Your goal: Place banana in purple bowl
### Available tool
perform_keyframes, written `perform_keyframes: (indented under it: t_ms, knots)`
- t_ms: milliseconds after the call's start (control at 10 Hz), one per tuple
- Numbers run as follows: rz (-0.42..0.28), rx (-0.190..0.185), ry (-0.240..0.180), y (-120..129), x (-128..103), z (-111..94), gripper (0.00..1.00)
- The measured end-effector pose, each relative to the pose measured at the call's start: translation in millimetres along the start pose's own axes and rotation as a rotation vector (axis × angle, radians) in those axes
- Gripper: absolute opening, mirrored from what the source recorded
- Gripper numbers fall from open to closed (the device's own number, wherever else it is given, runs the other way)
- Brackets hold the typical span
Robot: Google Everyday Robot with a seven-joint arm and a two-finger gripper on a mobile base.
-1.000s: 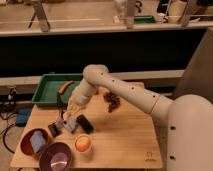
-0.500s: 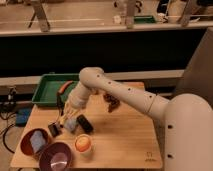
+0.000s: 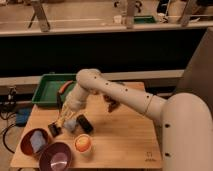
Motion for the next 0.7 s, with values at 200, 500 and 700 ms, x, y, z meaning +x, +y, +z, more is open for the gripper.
perform_keyframes:
  t_ms: [200,500,700]
  knots:
    - [-0.015,-0.004,-0.005,-0.4,-4.8,5.6,0.01]
    - [-0.03,-0.011,-0.013,0.7,-9.4,11.3,0.01]
    - [-0.042,-0.012,-0.016,1.3,-9.5,12.8,0.01]
